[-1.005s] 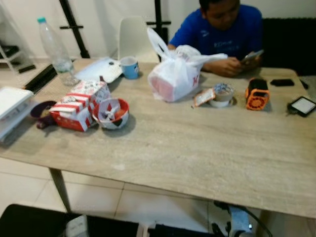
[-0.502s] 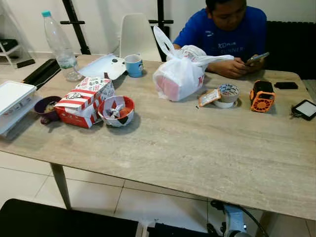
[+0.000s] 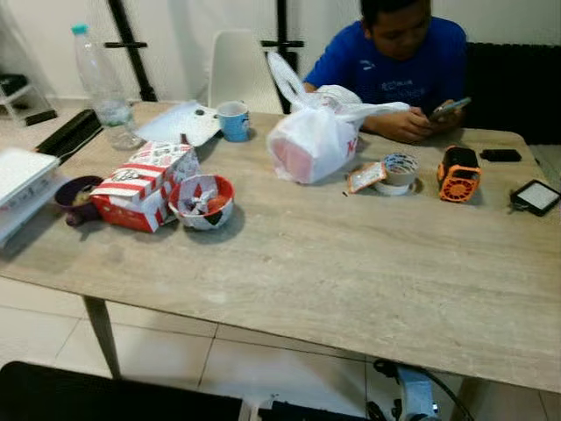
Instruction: Restocking fridge
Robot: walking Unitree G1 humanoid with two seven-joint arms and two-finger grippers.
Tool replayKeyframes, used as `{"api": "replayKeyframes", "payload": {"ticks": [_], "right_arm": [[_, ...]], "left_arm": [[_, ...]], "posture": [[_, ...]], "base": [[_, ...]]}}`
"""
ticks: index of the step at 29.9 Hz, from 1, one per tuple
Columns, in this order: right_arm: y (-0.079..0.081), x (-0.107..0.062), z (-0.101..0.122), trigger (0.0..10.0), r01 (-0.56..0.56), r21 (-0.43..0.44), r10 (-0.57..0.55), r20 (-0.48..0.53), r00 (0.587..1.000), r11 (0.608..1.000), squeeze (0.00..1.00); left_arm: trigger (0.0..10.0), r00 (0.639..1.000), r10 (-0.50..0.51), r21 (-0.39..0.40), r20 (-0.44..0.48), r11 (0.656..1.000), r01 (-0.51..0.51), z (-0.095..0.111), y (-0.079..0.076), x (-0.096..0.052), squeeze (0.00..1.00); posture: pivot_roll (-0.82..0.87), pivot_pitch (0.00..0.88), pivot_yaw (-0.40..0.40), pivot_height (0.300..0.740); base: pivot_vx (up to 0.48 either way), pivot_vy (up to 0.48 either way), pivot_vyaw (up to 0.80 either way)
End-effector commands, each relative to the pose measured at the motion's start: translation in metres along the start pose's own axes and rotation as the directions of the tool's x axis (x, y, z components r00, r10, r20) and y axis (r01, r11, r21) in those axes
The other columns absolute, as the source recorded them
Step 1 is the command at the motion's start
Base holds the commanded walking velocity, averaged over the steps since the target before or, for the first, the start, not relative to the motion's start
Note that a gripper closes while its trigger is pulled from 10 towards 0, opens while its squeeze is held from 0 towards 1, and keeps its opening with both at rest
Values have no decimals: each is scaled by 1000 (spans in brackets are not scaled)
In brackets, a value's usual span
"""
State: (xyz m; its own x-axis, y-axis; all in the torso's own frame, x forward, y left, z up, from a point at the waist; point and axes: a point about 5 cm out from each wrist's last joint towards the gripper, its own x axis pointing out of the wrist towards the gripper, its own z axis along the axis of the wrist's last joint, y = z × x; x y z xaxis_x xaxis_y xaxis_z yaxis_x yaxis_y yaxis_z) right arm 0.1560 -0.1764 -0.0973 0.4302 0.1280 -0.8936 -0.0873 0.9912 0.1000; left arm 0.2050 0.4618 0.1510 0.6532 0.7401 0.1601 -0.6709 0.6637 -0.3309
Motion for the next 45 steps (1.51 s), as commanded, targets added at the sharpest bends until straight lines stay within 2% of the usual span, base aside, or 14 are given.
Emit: {"api": "replayKeyframes", "payload": {"ticks": [1,7,8,12,13,14,15,16,18,20,23,29,31,45], "right_arm": [[0,0,1,10000,2,5,-2,5,1000,1000,0],[0,0,0,10000,1,13,-1,4,1000,1000,0],[0,0,-1,10000,-1,16,1,4,1000,1000,0],[0,0,-2,10000,-3,21,3,3,1000,1000,0],[1,0,-3,10000,-3,23,3,2,1000,1000,0],[1,0,-3,10000,-3,23,3,2,1000,1000,0],[1,0,-4,10000,-3,24,3,1,1000,1000,0],[1,0,-4,10000,-3,24,3,1,1000,1000,0],[1,-1,-6,10000,-4,25,4,0,1000,1000,0],[1,-1,-8,10000,-4,28,5,-1,1000,1000,0],[2,-1,-10,10000,-6,35,6,-2,1000,999,0],[2,-1,-15,10000,-5,43,5,-7,1000,999,0],[2,-2,-17,10000,-6,43,6,-10,1000,999,0],[3,-2,-21,10000,-6,48,6,-15,1000,999,0]], "left_arm": [[10000,985,-158,0,63,987,158,20,-21,11,0],[10000,762,-638,32,109,768,639,35,-111,14,0],[10000,638,-765,60,88,643,763,35,-141,8,0],[10000,507,-862,130,6,504,854,28,-169,-1,0],[10000,424,-903,199,-75,403,893,21,-184,-8,0],[10000,424,-903,199,-75,403,893,21,-184,-8,0],[10000,310,-932,271,-190,254,929,11,-200,-18,0],[10000,310,-932,271,-190,254,929,11,-200,-18,0],[10000,145,-900,359,-410,-13,933,-6,-216,-34,0],[10000,70,-823,387,-564,-189,903,-18,-220,-40,0],[10000,2,-736,373,-676,-340,863,-22,-224,-44,0],[10000,-78,-635,319,-768,-485,814,-25,-232,-49,0],[10000,-35,-564,336,-825,-538,773,-31,-235,-46,0],[10000,101,-392,335,-914,-594,732,-55,-226,-41,0]], "posture": [[-15,0,33,740],[-8,0,35,740],[-9,0,35,740],[-13,0,36,740],[-19,3,39,740],[-19,3,39,740],[-22,13,43,740],[-22,13,43,740],[-32,25,51,740],[-38,35,55,740],[-43,43,58,740],[-50,50,61,740],[-56,52,64,740],[-71,55,66,740]], "base": [[0,0,0],[0,0,0],[0,0,0],[0,0,0],[0,0,0],[0,0,0],[0,0,0],[0,0,0],[0,0,0],[0,0,0],[0,0,0],[0,0,0],[0,0,0],[0,0,0]]}}
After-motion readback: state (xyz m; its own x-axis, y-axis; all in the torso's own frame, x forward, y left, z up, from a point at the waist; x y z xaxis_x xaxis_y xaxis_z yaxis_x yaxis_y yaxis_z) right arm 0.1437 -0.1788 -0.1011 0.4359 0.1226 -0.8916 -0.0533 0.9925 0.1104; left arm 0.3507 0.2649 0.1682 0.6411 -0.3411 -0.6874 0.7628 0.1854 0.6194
